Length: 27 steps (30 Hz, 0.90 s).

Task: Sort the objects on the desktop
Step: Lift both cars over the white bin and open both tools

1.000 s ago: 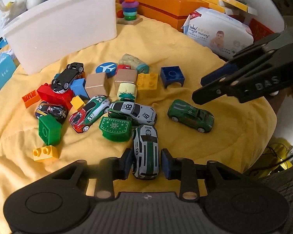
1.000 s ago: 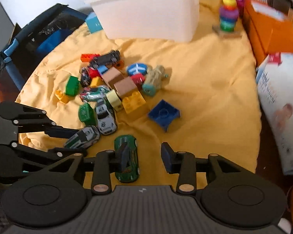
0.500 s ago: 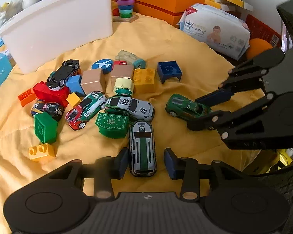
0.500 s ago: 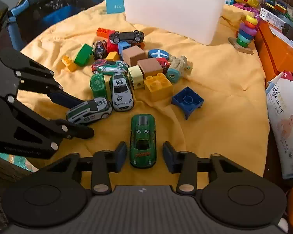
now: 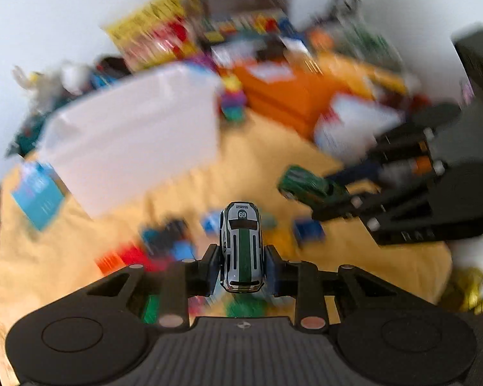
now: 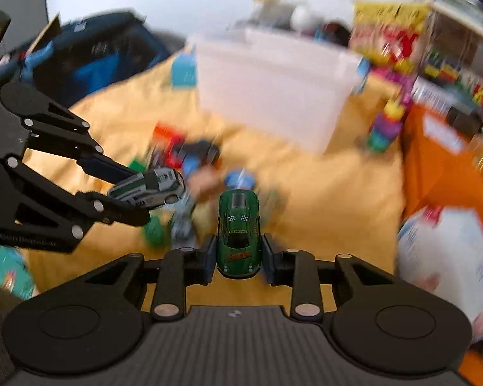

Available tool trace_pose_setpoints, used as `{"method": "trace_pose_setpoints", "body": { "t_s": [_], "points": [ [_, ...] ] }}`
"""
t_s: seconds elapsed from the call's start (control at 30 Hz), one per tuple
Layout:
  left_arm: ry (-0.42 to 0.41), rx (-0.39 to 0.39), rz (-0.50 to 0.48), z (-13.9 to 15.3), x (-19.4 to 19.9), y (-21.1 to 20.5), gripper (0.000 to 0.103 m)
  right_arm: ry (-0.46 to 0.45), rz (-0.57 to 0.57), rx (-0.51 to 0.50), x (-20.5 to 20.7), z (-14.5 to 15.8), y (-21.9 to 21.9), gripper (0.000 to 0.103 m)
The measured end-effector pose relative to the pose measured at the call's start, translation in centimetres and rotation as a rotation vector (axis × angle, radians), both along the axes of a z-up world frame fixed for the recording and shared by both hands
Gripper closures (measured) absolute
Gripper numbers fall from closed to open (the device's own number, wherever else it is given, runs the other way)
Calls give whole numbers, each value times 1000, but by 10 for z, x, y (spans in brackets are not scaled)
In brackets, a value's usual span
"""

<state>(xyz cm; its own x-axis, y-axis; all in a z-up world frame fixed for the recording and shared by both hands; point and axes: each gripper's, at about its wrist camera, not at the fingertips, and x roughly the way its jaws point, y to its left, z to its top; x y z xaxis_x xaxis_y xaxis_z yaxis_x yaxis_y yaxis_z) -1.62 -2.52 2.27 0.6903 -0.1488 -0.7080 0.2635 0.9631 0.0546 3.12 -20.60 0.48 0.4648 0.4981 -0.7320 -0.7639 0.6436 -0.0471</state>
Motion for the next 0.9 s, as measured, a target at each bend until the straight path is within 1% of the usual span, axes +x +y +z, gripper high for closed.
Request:
{"method": "trace_pose_setpoints", "body": {
  "t_s": [0.07, 0.17, 0.23, 0.33, 0.43, 0.5, 0.63, 0.7, 0.8, 0.83, 0.87, 0.9],
  "points": [
    [-46, -4, 28, 13, 16, 9, 70, -21, -10, 42, 14, 12, 1, 70],
    [-123, 48, 53, 31, 45, 22, 70, -69, -27, 78, 39, 24, 10, 70],
    [-167, 62, 77, 43, 65, 30, 70, -115, -33, 105, 58, 33, 22, 70],
    [-234, 81, 106, 63, 94, 40, 70, -159, -34, 147, 86, 46, 38, 70],
    [-274, 119, 133, 70, 124, 44, 70, -189, -41, 189, 115, 59, 53, 70],
    [-270, 129, 160, 71, 146, 49, 70, -191, -62, 217, 135, 66, 61, 70],
    [-253, 116, 204, 68, 182, 66, 70, -194, -97, 250, 163, 72, 73, 70],
    [-225, 114, 222, 60, 200, 75, 70, -180, -105, 259, 174, 70, 81, 70],
    [-167, 104, 255, 41, 217, 83, 70, -142, -144, 236, 190, 58, 96, 69],
    [-162, 99, 259, 38, 215, 84, 66, -123, -156, 220, 195, 53, 100, 68],
    [-168, 99, 261, 36, 210, 84, 54, -104, -165, 201, 197, 49, 103, 66],
    [-177, 107, 259, 35, 204, 81, 47, -93, -169, 198, 195, 46, 102, 61]
  ]
}}
